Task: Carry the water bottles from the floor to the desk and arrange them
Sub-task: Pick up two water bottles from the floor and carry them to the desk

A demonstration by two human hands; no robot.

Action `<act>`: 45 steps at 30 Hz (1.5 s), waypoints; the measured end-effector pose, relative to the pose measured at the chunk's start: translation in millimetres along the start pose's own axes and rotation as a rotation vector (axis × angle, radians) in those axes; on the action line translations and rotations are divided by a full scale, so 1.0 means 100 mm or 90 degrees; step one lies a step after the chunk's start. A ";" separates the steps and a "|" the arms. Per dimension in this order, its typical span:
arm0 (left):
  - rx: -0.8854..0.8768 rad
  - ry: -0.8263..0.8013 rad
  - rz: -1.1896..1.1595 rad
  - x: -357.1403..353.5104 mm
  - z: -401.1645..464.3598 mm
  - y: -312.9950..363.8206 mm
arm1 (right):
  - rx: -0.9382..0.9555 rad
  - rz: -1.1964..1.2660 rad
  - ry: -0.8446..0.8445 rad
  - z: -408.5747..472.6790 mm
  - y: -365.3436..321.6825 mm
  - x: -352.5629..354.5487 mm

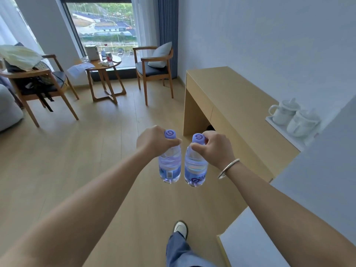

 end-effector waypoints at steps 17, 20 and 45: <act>-0.054 0.001 0.035 -0.09 3.00 -0.01 | -0.038 -0.002 0.046 2.74 0.34 -0.29; -0.067 -0.015 0.022 -0.22 3.36 0.04 | -0.057 -0.019 0.047 3.03 0.51 -0.27; -0.384 -0.251 -0.008 -1.51 6.77 1.54 | -0.361 -0.082 0.296 5.37 2.19 0.15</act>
Point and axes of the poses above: each hand's wrist, its own z-axis towards the middle knuckle, its own x-axis out of the back of the hand, y = z × x, the point moved 5 cm from there along z, towards the middle knuckle, and after that the axes turned 7 degrees about -x, right-handed, at the moved point
